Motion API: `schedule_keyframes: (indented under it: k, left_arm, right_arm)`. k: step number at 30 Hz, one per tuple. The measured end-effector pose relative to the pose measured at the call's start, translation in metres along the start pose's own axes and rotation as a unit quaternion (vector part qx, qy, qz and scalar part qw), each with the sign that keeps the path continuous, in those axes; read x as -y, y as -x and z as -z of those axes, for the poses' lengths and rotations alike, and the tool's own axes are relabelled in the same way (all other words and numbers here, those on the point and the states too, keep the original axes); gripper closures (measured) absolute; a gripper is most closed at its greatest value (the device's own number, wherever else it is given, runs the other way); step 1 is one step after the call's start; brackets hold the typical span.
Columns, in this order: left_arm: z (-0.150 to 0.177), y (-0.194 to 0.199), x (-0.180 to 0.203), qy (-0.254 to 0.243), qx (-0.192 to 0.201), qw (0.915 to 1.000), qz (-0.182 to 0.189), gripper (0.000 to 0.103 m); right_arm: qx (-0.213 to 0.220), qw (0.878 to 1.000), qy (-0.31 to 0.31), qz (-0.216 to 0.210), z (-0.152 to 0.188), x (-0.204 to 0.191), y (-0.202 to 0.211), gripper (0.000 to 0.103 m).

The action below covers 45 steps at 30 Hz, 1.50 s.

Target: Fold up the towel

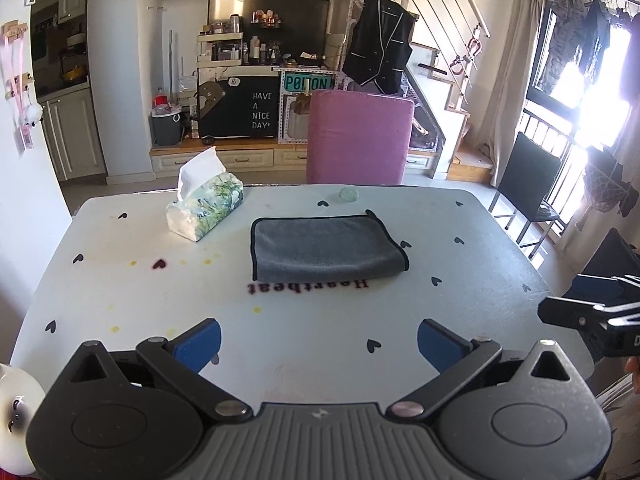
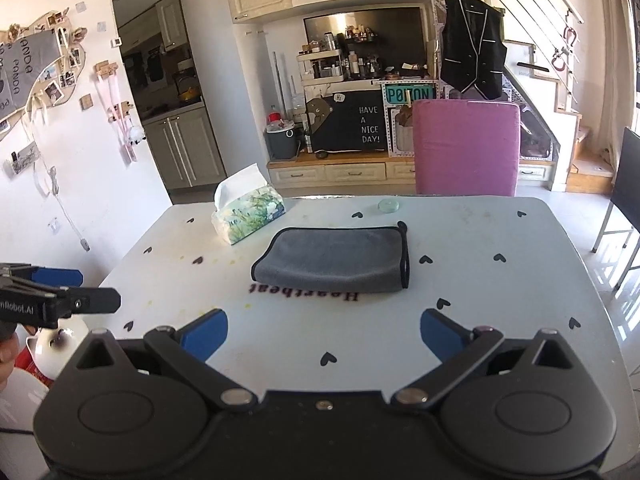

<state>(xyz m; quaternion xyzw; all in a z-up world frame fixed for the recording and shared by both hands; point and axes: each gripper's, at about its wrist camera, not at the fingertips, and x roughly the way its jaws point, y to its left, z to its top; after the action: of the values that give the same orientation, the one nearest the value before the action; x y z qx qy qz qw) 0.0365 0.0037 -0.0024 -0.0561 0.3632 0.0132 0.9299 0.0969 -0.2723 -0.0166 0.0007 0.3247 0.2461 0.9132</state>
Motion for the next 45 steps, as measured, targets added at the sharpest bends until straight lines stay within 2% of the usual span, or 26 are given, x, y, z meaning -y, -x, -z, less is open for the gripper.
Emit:
schedule_keyframes:
  k: [22,45]
  left_arm:
    - [0.015,0.004,0.001,-0.020,-0.008,0.9998,0.001,0.000]
    - [0.018,0.004,0.001,-0.024,-0.010,0.9997,0.004,0.000]
  right_arm:
    - [0.001,1.000,0.014,-0.027,0.010,-0.001,0.006,0.000]
    - [-0.009,0.999,0.018,-0.028,0.011,-0.004,0.000,0.000]
